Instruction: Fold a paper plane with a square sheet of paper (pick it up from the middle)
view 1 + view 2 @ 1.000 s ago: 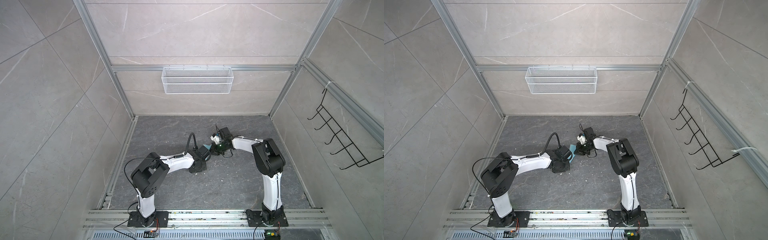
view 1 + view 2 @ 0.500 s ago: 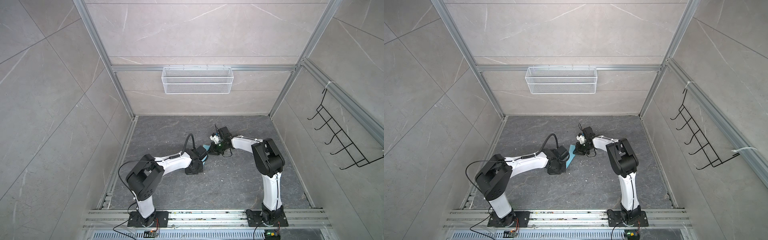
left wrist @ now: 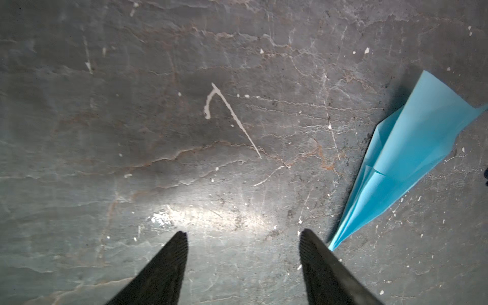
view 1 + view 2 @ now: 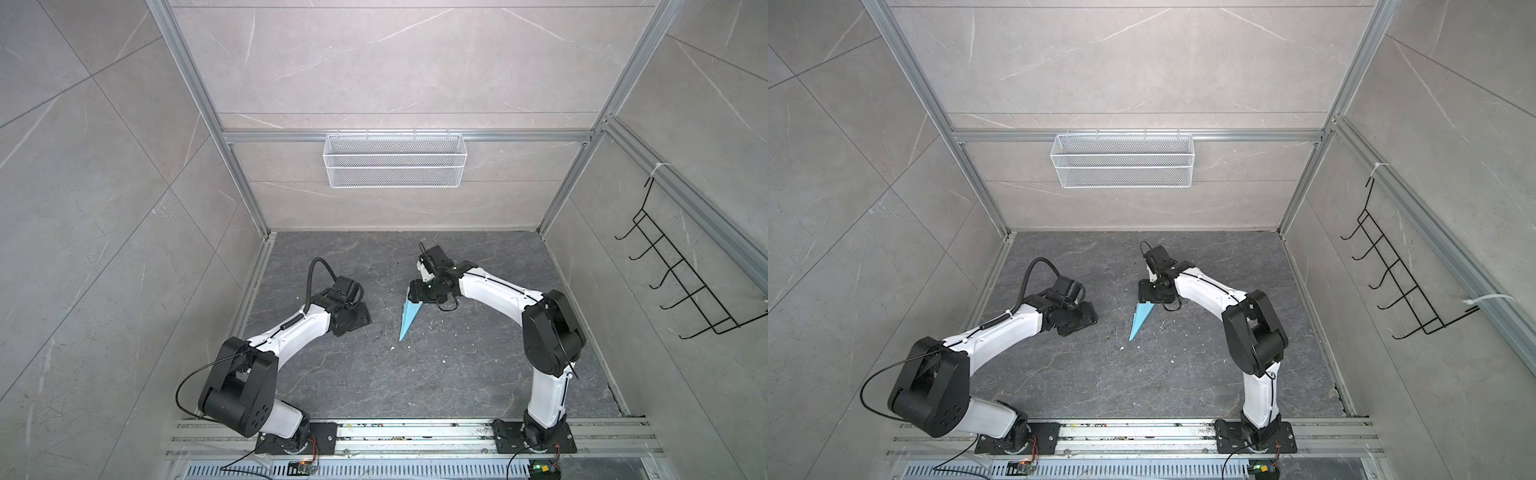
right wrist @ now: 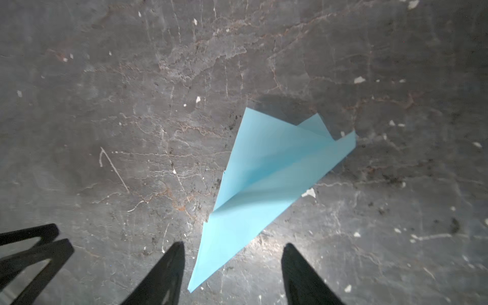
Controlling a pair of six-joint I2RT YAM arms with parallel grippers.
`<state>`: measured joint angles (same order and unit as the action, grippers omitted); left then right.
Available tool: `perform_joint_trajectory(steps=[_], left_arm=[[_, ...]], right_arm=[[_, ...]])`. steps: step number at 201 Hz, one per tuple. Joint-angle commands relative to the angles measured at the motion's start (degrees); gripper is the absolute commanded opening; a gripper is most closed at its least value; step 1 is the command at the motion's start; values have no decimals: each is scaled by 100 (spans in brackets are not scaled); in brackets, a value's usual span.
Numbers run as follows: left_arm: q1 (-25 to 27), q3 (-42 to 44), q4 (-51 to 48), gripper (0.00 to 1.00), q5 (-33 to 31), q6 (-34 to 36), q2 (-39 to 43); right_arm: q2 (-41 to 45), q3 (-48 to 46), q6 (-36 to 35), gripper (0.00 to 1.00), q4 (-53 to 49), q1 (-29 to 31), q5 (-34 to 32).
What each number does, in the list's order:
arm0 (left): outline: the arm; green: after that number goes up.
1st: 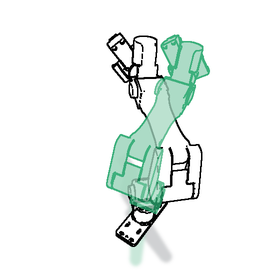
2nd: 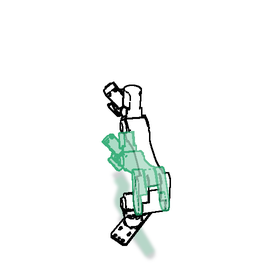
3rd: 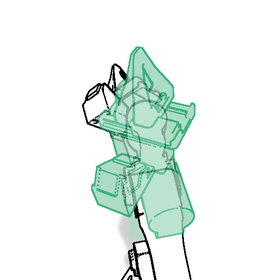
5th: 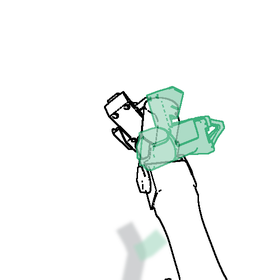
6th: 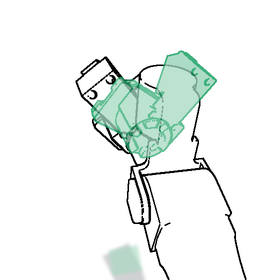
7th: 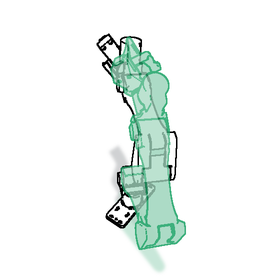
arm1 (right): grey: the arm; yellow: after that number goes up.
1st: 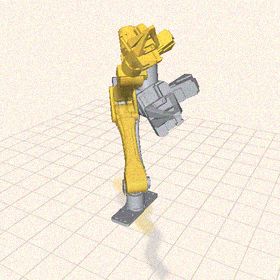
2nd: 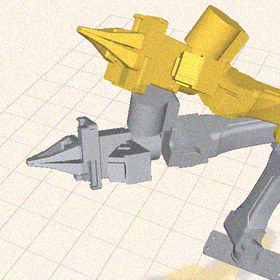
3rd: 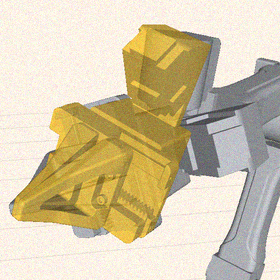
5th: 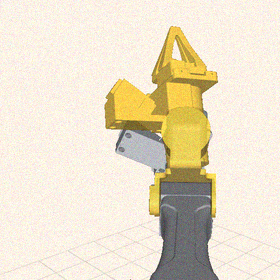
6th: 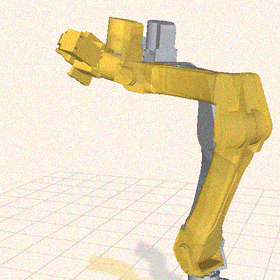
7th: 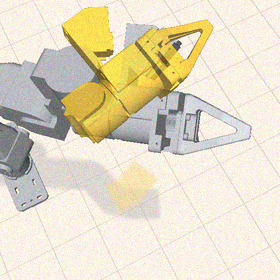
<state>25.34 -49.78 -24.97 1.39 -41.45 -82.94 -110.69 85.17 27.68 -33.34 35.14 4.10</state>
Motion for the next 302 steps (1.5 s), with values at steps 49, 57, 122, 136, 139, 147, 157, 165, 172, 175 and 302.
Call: perform_joint_trajectory(steps=[49, 57, 122, 136, 139, 147, 157, 165, 172, 175, 302], left_arm=[[-362, 381, 689, 83, 61, 315, 360], [-383, 394, 691, 83, 66, 314, 333], [-425, 452, 691, 86, 149, 355, 195], [-434, 444, 690, 87, 152, 357, 175], [-434, 443, 692, 87, 147, 361, 166], [-429, 426, 681, 87, 151, 352, 146], [-434, 410, 678, 87, 149, 346, 123], [-442, 399, 669, 87, 143, 334, 117], [-442, 385, 669, 87, 120, 318, 118], [-448, 382, 659, 87, 123, 301, 112], [-869, 573, 515, 90, 423, 119, 1171]], right_arm=[[-611, 863, 1463, 69, -1050, 787, -2152], [-723, 967, 1601, 68, -1122, 823, -2262], [-1604, 1861, 2194, 47, -2082, 924, -2634], [-1621, 1821, 2224, 44, -2125, 925, -2677], [-1622, 1807, 2224, 42, -2116, 925, -2677], [-1608, 1764, 2240, 37, -2103, 925, -2680], [-1604, 1726, 2263, 31, -2105, 922, -2670], [-1596, 1695, 2275, 28, -2098, 925, -2670], [-1583, 1682, 2286, 26, -2098, 924, -2669], [-1572, 1671, 2288, 24, -2090, 923, -2669], [398, -306, 863, 3, 1472, 915, 30]])
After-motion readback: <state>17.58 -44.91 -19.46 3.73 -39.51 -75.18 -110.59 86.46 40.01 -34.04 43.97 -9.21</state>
